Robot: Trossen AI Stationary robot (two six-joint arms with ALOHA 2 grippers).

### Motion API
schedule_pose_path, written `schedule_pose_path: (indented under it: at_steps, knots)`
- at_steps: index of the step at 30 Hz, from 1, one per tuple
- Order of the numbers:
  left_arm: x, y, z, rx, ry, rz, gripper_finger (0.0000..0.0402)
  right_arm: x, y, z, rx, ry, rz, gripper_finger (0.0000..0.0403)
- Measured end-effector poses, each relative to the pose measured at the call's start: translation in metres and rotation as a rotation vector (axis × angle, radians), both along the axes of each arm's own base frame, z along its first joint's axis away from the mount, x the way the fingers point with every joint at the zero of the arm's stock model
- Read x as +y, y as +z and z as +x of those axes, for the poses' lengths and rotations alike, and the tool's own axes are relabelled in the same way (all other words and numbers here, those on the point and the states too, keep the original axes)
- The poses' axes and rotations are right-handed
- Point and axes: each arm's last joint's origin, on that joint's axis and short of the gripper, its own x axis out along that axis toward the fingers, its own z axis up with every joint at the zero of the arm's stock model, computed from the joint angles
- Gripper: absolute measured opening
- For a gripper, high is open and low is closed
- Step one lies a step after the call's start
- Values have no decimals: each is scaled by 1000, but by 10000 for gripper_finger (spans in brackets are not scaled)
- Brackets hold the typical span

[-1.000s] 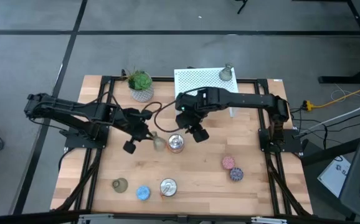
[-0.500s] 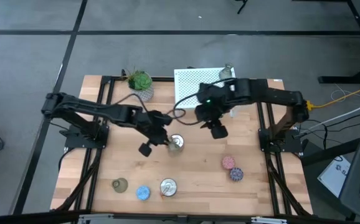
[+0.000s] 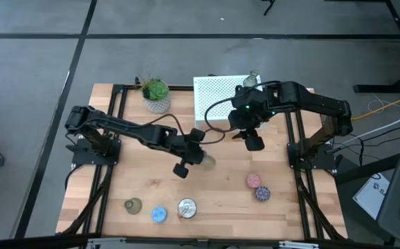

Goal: Pick & Place candle stick holders
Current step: Put the top green glass candle holder on the shelf aligned with the other glass candle holder

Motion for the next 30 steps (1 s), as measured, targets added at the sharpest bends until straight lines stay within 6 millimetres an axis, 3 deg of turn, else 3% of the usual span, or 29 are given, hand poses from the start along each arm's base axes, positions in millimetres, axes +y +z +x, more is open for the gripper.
schedule_pose_path:
  at_steps: [7, 18, 24, 30]
  knots:
    - [-11, 3, 1, -7, 14, -43, 23, 0, 0, 0, 6, 0, -1, 153]
    - [-24, -31, 8, 122, 25, -37, 26, 0, 0, 0, 4, -3, 3, 153]
    - [-27, -41, 12, 144, 26, -21, 44, 3, 0, 0, 13, -40, 30, 153]
    - [-27, -39, 13, 122, 49, -21, 69, 10, -2, -3, 55, -43, 24, 154]
